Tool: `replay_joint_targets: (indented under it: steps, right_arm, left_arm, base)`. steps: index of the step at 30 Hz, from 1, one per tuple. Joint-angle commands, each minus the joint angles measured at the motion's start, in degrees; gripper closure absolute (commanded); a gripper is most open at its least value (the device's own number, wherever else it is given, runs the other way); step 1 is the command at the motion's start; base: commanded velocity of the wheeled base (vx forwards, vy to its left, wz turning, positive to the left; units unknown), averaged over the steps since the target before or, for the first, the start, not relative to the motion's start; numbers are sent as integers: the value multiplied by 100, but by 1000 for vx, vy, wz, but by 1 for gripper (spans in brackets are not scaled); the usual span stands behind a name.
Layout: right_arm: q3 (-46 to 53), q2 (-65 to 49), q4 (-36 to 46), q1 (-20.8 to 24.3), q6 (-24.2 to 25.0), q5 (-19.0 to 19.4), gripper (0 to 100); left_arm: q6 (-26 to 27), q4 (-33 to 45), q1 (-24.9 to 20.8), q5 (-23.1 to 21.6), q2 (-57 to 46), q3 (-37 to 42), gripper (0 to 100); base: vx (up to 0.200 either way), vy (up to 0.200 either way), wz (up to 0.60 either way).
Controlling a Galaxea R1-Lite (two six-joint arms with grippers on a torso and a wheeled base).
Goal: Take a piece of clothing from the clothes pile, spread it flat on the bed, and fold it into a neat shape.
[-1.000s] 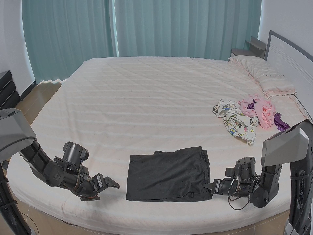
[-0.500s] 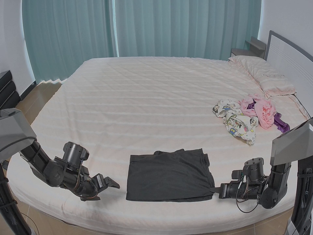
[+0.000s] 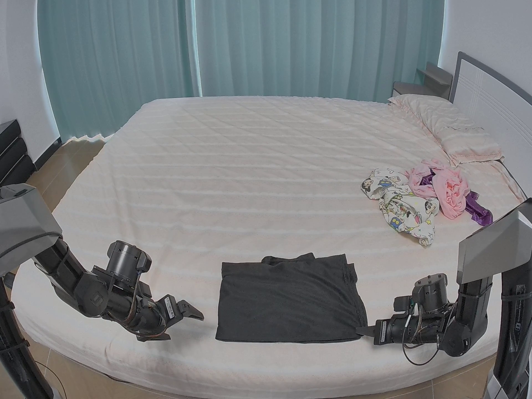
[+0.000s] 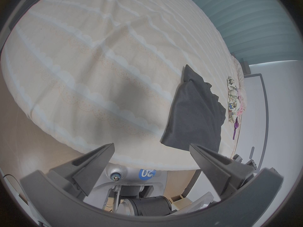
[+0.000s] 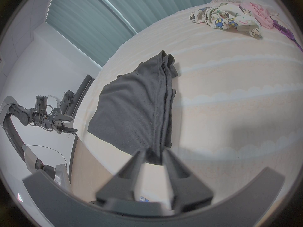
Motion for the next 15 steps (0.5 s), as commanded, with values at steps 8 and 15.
replay_joint_targets:
  steps: [8, 15]
  right_arm:
    - [-941, -233, -28, -158, 371, 10, 0]
    - [-2540, 400, 236, -307, 1030, -105, 0]
  left_arm:
    - [-3, -2, -1, -1, 1, 0, 0]
    - [-3, -2, -1, 7, 1, 0, 0]
  base:
    - [0, 0, 0]
    - [0, 0, 0]
